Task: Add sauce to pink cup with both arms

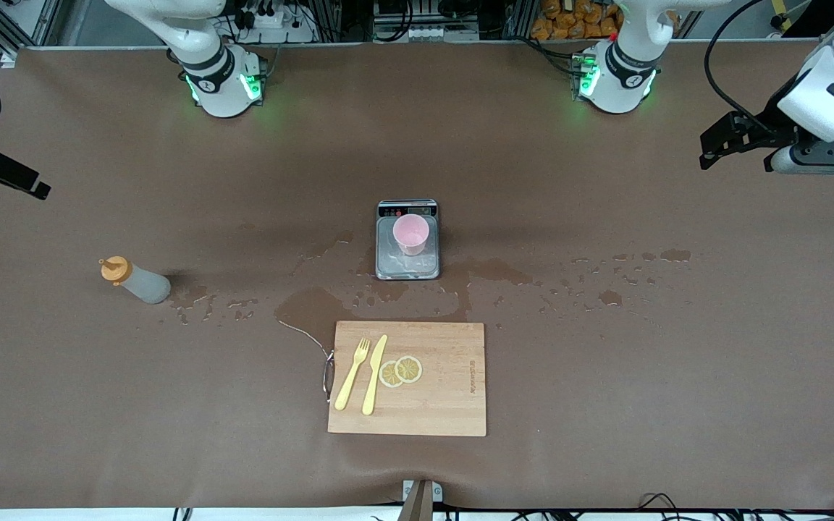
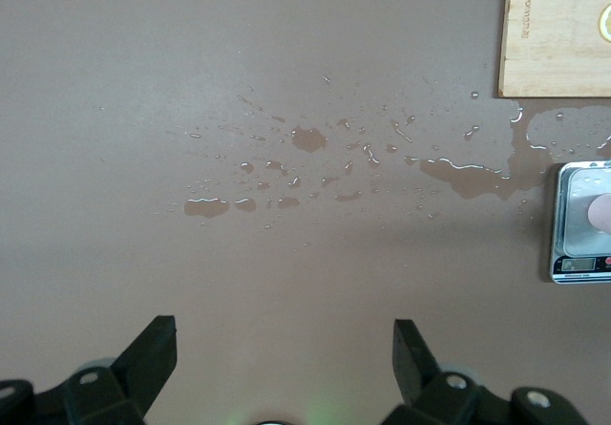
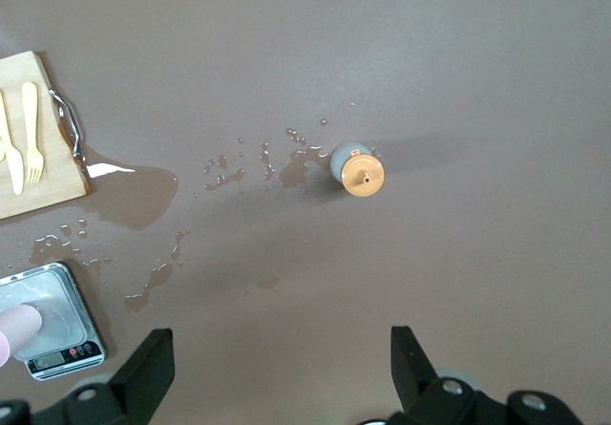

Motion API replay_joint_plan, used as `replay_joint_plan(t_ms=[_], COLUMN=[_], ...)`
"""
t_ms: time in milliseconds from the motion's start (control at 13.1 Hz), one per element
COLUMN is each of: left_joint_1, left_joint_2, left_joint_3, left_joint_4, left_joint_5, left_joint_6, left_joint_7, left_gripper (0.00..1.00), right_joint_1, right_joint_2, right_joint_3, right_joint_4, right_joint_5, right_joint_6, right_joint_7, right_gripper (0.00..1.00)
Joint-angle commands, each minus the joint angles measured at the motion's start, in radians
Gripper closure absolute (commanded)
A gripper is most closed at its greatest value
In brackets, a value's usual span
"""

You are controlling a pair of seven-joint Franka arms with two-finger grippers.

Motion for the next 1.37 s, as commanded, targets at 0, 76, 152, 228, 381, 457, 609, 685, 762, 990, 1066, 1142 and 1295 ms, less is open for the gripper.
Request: replay_joint_plan(t_ms=[0,76,152,228,381,457,609,685,762,990,1066,1142,1295], left_joint_1=[0.004,0.004,0.005,0.004,0.004,0.004,0.005,0.004,0.004,0.004,0.002,0.002,0.004], left_joint_2=[0.005,0.006,0.006,0.006,0.006,0.006,0.006,0.008,0.008,0.013,0.013,0.011,0.011], left_joint_3=[-0.006,-0.006,-0.006,-0.006,-0.007,-0.006,-0.007,-0.007,-0.007,-0.007,-0.01,-0.007,-0.007], left_joint_4=[0.01,0.01,0.01,0.01,0.01,0.01,0.01,0.01,0.01,0.01,0.01,0.01,0.01], left_joint_5=[0.006,0.006,0.006,0.006,0.006,0.006,0.006,0.006,0.006,0.006,0.006,0.008,0.006], left_joint_6=[-0.014,-0.014,-0.014,-0.014,-0.016,-0.014,-0.016,-0.016,-0.014,-0.014,-0.016,-0.016,-0.016], left_joint_7=[0.009,0.009,0.009,0.011,0.012,0.014,0.014,0.014,0.014,0.015,0.02,0.038,0.052], left_gripper=[0.0,0.0,0.0,0.0,0.0,0.0,0.0,0.0,0.0,0.0,0.0,0.0,0.0], right_joint_1=[0.019,0.019,0.025,0.034,0.042,0.042,0.063,0.086,0.105,0.105,0.105,0.106,0.106], right_joint_2=[-0.025,-0.025,-0.025,-0.025,-0.026,-0.026,-0.026,-0.026,-0.026,-0.034,-0.039,-0.039,-0.037], right_joint_3=[-0.032,-0.036,-0.038,-0.047,-0.053,-0.055,-0.067,-0.094,-0.113,-0.113,-0.11,-0.108,-0.108], right_joint_4=[-0.018,-0.018,-0.018,-0.018,-0.018,-0.018,-0.019,-0.019,-0.019,-0.019,-0.018,-0.018,-0.021], right_joint_5=[-0.004,-0.004,-0.004,-0.004,-0.004,-0.004,-0.006,-0.006,-0.006,-0.006,-0.01,-0.015,-0.016], right_joint_6=[0.013,0.019,0.021,0.022,0.021,0.019,0.016,0.016,0.017,0.021,0.024,0.027,0.031], right_joint_7=[-0.063,-0.064,-0.064,-0.064,-0.066,-0.066,-0.066,-0.066,-0.066,-0.066,-0.064,-0.064,-0.064], right_gripper=[0.0,0.0,0.0,0.0,0.0,0.0,0.0,0.0,0.0,0.0,0.0,0.0,0.0])
